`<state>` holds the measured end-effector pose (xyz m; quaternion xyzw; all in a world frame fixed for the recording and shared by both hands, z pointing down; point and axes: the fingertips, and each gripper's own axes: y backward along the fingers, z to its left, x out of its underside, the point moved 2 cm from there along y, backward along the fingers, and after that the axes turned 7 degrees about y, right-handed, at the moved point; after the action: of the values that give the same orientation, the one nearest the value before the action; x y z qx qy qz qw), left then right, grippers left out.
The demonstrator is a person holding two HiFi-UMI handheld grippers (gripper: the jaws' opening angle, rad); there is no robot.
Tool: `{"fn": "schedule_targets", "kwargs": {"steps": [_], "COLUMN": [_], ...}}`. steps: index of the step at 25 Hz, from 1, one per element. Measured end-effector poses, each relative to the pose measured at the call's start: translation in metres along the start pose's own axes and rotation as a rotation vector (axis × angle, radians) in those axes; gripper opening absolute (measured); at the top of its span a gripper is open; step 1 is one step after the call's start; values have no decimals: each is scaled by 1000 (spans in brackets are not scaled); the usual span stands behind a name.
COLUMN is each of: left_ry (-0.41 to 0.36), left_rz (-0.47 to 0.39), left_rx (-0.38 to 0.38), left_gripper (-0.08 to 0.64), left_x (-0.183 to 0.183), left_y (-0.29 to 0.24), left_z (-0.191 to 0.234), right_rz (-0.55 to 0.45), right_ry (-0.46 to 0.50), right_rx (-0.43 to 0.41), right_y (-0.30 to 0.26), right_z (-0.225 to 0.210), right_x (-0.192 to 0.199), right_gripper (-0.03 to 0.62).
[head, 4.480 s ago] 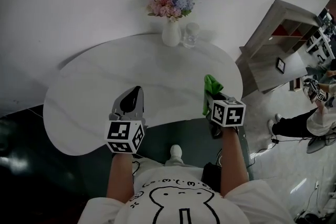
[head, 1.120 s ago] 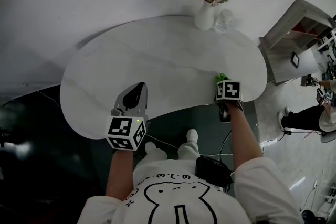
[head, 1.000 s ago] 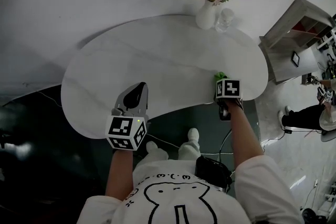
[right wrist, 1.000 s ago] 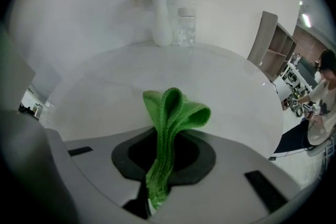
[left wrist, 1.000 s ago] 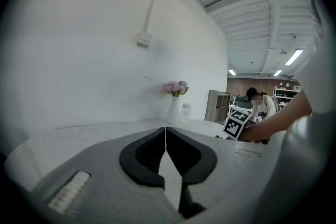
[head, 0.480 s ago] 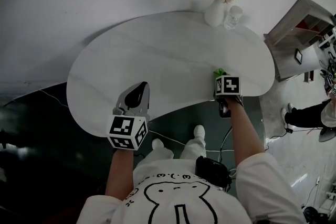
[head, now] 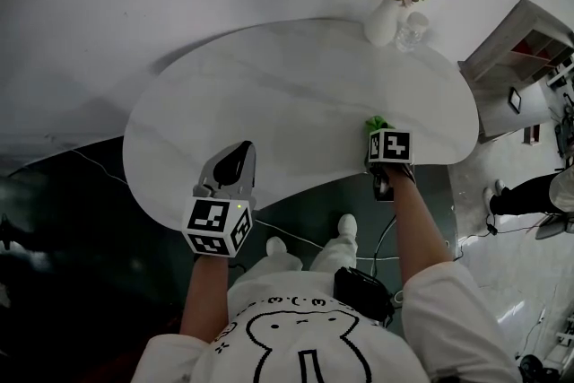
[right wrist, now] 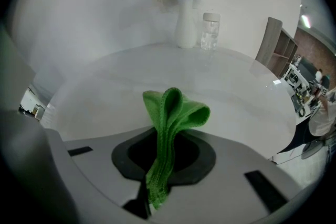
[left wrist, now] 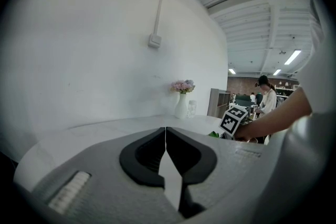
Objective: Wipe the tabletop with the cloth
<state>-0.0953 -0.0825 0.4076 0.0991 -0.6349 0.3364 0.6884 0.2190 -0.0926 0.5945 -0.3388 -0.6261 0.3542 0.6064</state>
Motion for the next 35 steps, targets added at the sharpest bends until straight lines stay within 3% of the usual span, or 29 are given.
{"fn": "schedule_targets", "kwargs": {"steps": [6,35], "left_ry": [9,96], "left_rz": [-13,-104], "left_rx": [-7,-73], "left_gripper": [18,18], "left_x": [4,7], "left_y": [9,61], "left_z": [9,53], "right_rz": [-7,6], "right_ry": [-19,70], "right_rx": [-31,-97], "right_y": [-2,0], "right_z": [19,121], "right_x": [-1,3], "right_gripper": [46,46]}}
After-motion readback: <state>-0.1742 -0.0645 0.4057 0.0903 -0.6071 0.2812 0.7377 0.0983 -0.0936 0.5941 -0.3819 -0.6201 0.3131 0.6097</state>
